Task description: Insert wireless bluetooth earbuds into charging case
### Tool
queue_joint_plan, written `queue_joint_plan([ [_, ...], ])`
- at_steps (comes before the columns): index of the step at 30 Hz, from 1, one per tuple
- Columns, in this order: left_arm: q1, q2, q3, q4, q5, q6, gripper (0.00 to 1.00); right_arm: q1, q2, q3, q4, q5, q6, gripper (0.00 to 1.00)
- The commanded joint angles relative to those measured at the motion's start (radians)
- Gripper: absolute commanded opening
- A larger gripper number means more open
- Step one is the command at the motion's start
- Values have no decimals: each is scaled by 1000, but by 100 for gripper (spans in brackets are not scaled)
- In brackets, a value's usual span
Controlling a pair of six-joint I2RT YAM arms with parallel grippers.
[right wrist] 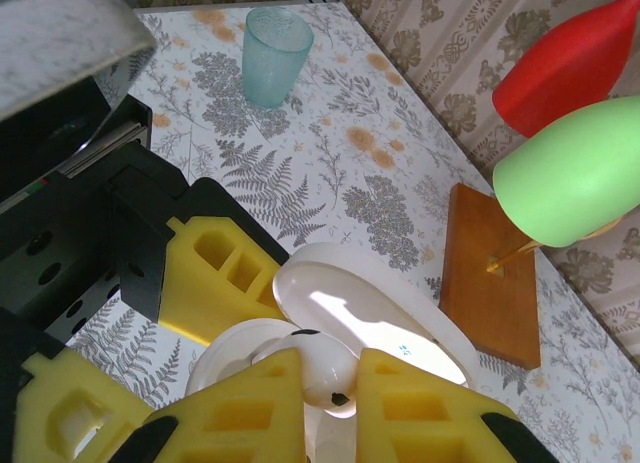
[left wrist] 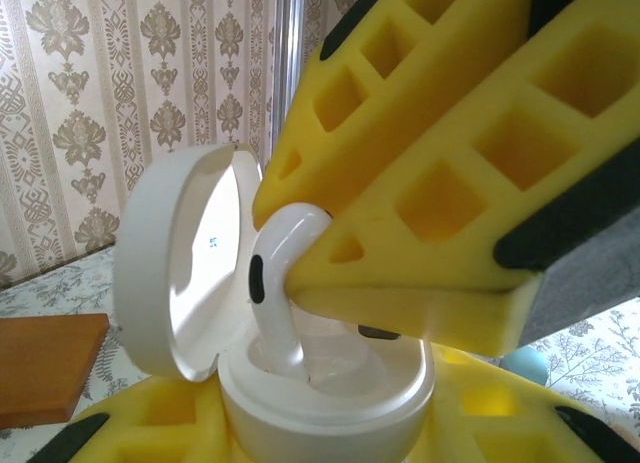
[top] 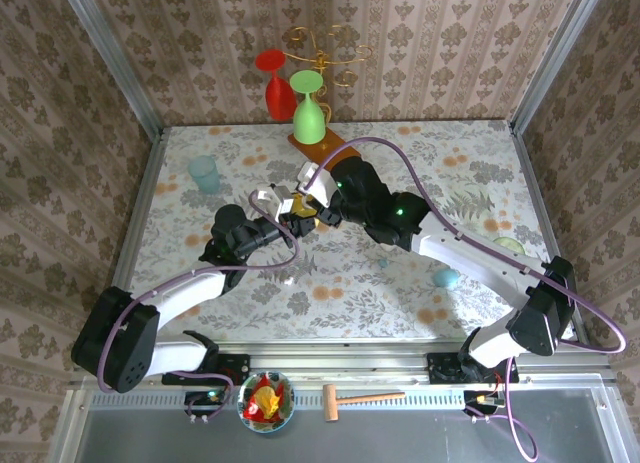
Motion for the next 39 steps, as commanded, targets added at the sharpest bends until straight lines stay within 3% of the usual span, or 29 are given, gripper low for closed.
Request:
queue_joint_plan([
  [1, -2, -11, 35, 47, -10, -29, 5, 14, -7, -1, 13, -51, 0, 14],
  [12, -2, -18, 38, 40, -17, -38, 5, 21, -29, -40, 28, -69, 16, 16],
  [17, -2, -18, 33, 47, -7, -30, 5, 20, -29, -26, 20, -39, 21, 33],
  [26, -2, -15, 29, 50, -6, -20, 5, 11, -79, -36, 39, -38, 58, 37],
  [33, 12, -2, -14, 105, 28, 61, 5, -71, -197, -109, 144, -234, 266, 43],
  [39, 17, 1, -31, 139, 65, 137, 5, -112, -174, -67, 78, -330, 424, 40],
])
